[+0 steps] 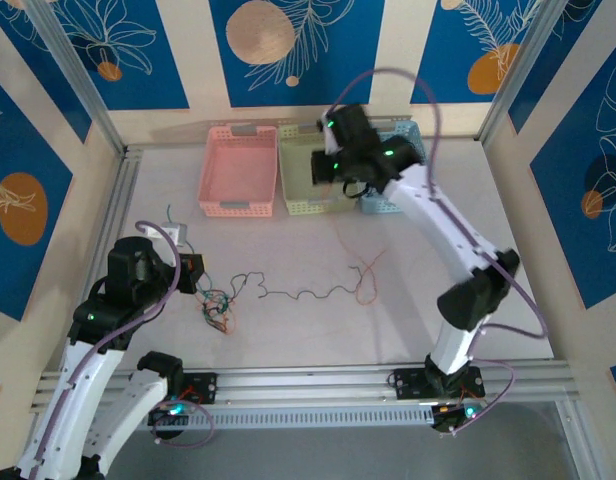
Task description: Untangle the cables
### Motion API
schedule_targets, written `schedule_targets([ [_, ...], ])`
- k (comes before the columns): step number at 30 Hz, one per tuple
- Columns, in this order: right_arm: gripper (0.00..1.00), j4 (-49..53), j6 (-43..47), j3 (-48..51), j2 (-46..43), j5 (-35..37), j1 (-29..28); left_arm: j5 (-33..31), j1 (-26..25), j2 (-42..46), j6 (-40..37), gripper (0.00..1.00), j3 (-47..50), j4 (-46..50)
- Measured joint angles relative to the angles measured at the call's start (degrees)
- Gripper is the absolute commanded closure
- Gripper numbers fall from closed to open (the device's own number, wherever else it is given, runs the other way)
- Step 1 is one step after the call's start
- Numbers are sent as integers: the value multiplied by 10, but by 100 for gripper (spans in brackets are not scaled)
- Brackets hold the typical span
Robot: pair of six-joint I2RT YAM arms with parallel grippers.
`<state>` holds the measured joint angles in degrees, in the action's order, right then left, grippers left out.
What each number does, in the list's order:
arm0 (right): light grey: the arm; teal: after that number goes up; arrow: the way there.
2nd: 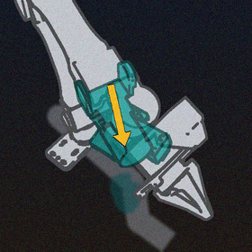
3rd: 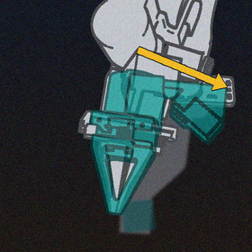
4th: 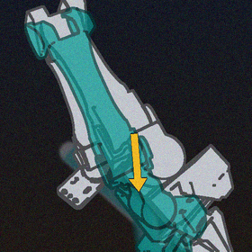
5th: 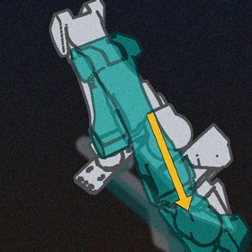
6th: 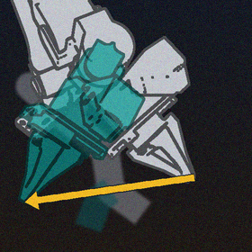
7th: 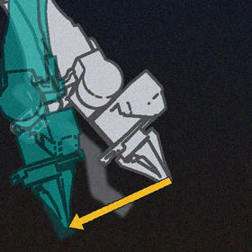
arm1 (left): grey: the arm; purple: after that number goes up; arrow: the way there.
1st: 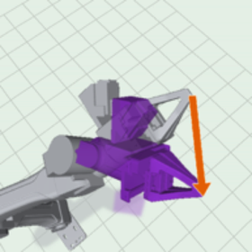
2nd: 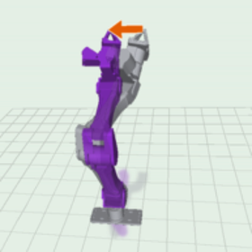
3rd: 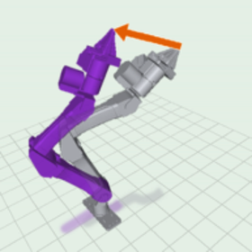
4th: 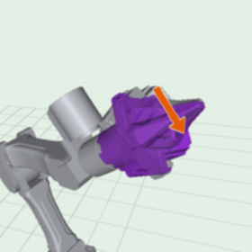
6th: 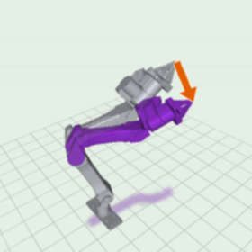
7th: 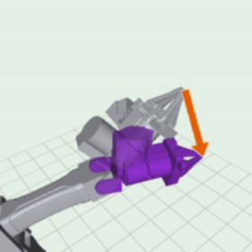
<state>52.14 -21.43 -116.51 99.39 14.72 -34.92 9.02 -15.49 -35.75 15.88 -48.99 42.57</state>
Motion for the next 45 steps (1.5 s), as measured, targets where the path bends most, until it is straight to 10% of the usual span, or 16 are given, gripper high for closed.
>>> schedule_targets([
  [10,100,-67,24,-248,8,-78,32,0,1,0,0,100,0,-1],
  [25,100,-220,-99,-347,90,-242,127,0,1,0,0,100,0,-1],
  [45,100,-426,-131,-409,171,-190,165,2,1,-24,0,100,1,-1],
])
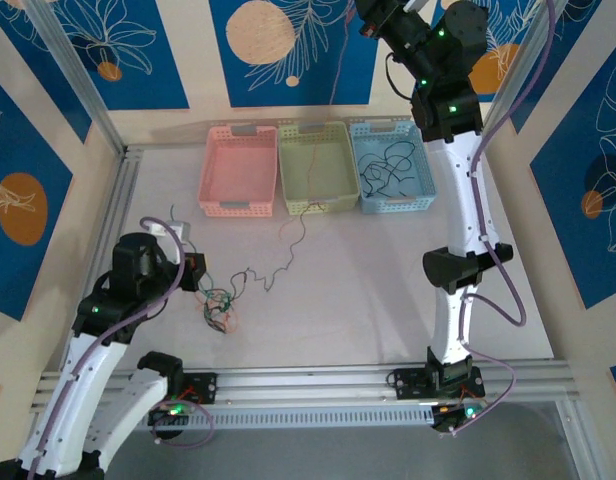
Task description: Untangle the cables
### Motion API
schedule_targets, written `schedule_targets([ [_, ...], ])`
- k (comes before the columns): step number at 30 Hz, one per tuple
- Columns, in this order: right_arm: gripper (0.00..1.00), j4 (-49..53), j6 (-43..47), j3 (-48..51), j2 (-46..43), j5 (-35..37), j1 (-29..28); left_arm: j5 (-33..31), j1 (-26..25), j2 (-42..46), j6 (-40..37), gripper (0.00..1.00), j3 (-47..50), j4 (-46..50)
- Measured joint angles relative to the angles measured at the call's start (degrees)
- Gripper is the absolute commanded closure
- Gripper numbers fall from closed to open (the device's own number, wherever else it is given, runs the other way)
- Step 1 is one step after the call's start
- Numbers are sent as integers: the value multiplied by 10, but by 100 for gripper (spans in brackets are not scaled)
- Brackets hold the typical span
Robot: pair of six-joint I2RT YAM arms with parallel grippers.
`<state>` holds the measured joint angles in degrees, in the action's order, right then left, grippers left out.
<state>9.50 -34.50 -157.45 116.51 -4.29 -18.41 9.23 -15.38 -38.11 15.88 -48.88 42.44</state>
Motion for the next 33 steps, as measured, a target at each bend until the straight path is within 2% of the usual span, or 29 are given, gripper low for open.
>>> schedule_targets([
  [8,100,-64,224,4,12,57,-54,0,0,-21,0,100,1,0],
  [14,100,-104,291,-10,68,89,-50,0,0,-44,0,100,1,0],
  [18,100,-94,289,-3,118,119,-35,0,0,-46,0,100,2,0],
  [24,100,-4,239,43,198,188,-21,0,0,-46,0,100,2,0],
  [29,100,101,161,121,237,184,-8,0,0,-46,0,100,2,0],
  [33,83,194,119,146,250,135,-3,0,0,-46,0,100,2,0],
])
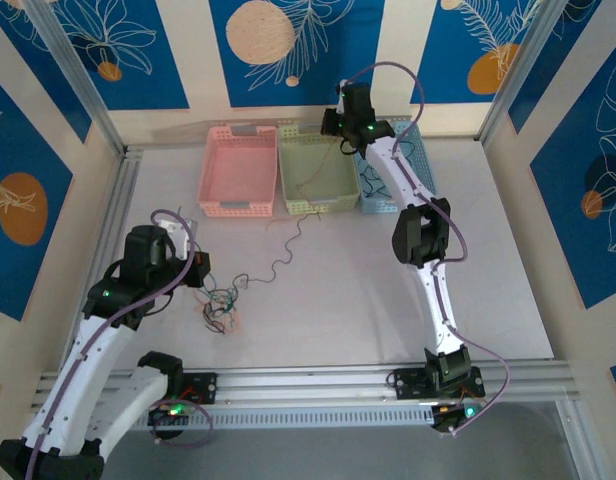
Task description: Untangle the cables
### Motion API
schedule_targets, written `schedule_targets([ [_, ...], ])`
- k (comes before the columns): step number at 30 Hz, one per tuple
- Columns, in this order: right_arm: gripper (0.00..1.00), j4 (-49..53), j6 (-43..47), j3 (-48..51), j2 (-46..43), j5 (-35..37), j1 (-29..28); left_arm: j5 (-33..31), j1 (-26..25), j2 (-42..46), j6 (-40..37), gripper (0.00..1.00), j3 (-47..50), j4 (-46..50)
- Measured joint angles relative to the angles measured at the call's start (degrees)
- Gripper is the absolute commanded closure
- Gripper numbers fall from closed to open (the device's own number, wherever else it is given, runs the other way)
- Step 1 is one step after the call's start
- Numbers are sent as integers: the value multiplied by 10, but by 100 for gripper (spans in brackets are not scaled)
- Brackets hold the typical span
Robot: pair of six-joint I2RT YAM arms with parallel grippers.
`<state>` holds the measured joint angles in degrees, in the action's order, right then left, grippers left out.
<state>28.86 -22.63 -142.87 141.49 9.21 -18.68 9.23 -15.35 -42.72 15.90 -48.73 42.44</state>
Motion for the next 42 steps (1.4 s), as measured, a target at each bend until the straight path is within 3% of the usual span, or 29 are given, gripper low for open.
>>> schedule_targets([
  [2,77,40,-12,0,1,-26,2,0,0,0,0,100,0,0],
  [8,42,140,-36,-1,0,-82,3,0,0,0,0,100,1,0],
  [10,37,165,-38,-1,-2,-106,3,0,0,0,0,100,1,0],
  [16,36,237,-26,24,-47,-129,-2,0,0,0,0,100,1,0],
  [22,39,187,32,297,-271,-122,-53,0,0,0,0,100,1,0],
  [24,40,175,54,337,-306,-118,-81,0,0,0,0,100,1,0],
  [28,43,183,72,274,-258,-111,-113,0,0,0,0,100,1,0],
  [36,41,225,86,144,-93,-74,-98,0,0,2,0,100,1,0],
  [42,43,252,98,96,-38,-61,-99,0,0,2,0,100,1,0],
])
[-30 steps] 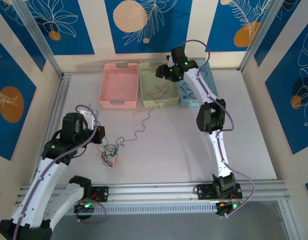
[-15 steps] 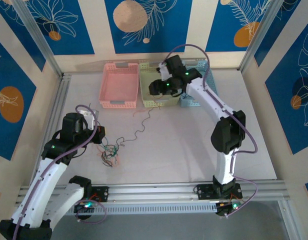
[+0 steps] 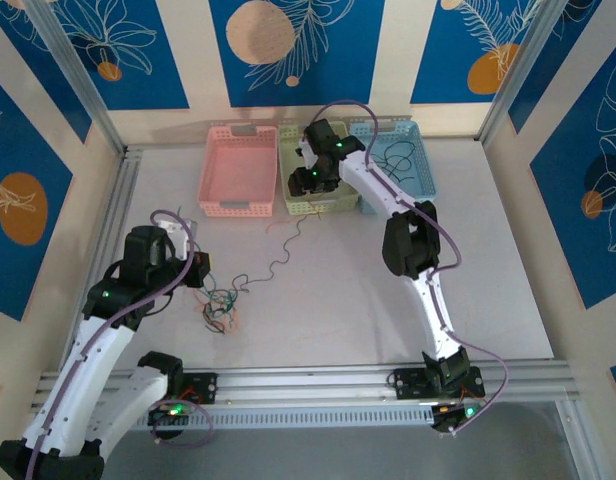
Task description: Untangle the cables
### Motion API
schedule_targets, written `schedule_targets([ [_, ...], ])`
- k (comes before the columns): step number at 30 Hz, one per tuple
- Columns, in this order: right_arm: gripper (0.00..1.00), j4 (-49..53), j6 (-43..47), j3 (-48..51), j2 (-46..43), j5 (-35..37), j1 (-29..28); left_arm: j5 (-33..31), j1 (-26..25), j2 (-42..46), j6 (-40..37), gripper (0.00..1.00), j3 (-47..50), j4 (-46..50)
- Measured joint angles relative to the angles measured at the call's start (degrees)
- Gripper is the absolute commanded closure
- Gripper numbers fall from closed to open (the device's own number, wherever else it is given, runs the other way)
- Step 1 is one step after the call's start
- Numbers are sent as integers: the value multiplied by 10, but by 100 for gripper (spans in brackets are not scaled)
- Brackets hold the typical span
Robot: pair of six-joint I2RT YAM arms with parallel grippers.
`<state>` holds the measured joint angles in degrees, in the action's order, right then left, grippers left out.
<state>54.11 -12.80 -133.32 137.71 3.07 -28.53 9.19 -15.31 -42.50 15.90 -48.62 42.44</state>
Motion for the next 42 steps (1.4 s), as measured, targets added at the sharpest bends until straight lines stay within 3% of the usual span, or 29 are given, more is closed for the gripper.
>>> schedule_targets([
  [17,59,13,21,-54,48,2,0,0,0,0,0,100,0,0],
  [19,67,14,24,-56,53,1,0,0,0,0,0,100,0,0],
  [22,91,19,28,-65,59,0,0,0,1,0,0,100,0,0],
  [24,100,28,28,-78,62,0,0,0,1,0,0,100,0,0],
  [32,100,41,21,-121,19,-6,-5,0,1,0,0,100,0,0],
  [42,100,-10,-29,-118,-211,-80,12,0,1,-6,0,100,0,0],
])
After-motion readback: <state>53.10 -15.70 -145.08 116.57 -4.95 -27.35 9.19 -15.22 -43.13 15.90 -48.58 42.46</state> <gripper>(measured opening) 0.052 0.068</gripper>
